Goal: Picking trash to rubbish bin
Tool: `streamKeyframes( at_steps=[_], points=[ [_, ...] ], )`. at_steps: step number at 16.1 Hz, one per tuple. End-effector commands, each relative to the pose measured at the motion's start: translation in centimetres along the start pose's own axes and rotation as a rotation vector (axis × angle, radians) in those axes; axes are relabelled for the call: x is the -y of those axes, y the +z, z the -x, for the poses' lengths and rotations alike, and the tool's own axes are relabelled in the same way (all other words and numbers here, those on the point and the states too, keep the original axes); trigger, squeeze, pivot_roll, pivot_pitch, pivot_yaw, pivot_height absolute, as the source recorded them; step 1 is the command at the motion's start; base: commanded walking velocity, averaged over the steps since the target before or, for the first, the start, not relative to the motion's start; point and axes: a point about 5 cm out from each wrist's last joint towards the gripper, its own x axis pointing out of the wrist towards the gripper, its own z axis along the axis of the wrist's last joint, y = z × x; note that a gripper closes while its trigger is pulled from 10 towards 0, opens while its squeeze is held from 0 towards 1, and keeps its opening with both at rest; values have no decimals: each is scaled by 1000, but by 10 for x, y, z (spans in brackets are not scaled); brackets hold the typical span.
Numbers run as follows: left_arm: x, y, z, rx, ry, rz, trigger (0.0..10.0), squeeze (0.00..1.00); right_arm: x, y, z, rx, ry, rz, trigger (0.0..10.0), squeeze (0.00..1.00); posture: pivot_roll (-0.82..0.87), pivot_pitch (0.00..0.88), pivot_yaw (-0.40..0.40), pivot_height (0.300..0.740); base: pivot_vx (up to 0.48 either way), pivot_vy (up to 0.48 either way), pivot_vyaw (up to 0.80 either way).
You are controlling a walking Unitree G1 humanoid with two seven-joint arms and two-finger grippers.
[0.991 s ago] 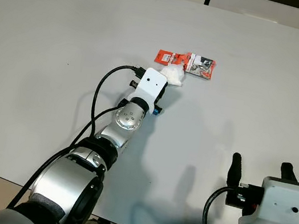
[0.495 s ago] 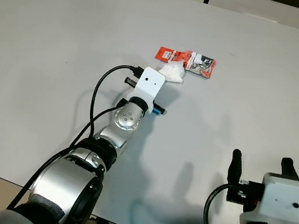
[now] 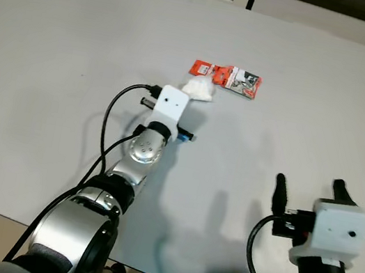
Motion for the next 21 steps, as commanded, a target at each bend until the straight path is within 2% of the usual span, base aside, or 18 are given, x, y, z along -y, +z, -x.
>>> streamKeyframes(
  at_steps=[1, 5, 11, 13, 14, 16, 17, 18, 19, 21],
  points=[
    [-2, -7, 5, -13, 13, 24, 0, 0, 1, -4, 0, -25, 16, -6, 10000, 0, -144, 195, -30, 740, 0, 0, 0],
    [-4, 5, 6, 81, 13, 67, 0, 0, -1, -6, -11, -12, 67, -6, 10000, 0, -102, 170, -43, 740, 0, 0, 0],
    [-8, 13, 16, 164, -1, 69, 0, 0, -2, -6, -23, 12, 109, -8, 10000, 0, -44, 140, -56, 740, 0, 0, 0],
    [-15, 19, 21, 207, 2, 35, 0, 0, -2, -6, -29, 25, 122, -7, 10000, 0, -15, 129, -59, 740, 0, 0, 0],
    [-23, 26, 24, 246, 48, -20, 0, 0, -3, -6, -32, 33, 132, -10, 10000, 0, -6, 126, -59, 740, 0, 0, 0],
    [-29, 27, 27, 249, 81, -46, 0, 0, -3, -7, -34, 35, 138, -17, 10000, 0, 4, 123, -59, 740, 0, 0, 0],
    [-36, 20, 31, 202, 116, -78, 0, 0, -4, -9, -38, 42, 141, -15, 10000, 0, 29, 113, -58, 740, 0, 0, 0],
    [-39, 15, 33, 171, 132, -87, 2078, 0, -4, -9, -41, 48, 139, -8, 10000, 0, 36, 110, -57, 740, 0, 0, 0],
    [-40, 14, 35, 156, 140, -91, 3608, 0, -4, -9, -43, 57, 138, -2, 10000, 0, 44, 108, -55, 740, 0, 0, 0],
    [-35, 13, 36, 140, 125, -70, 5725, 0, -5, -10, -48, 63, 129, 2, 10000, 0, 65, 97, -42, 740, 0, 0, 547]
  ],
)
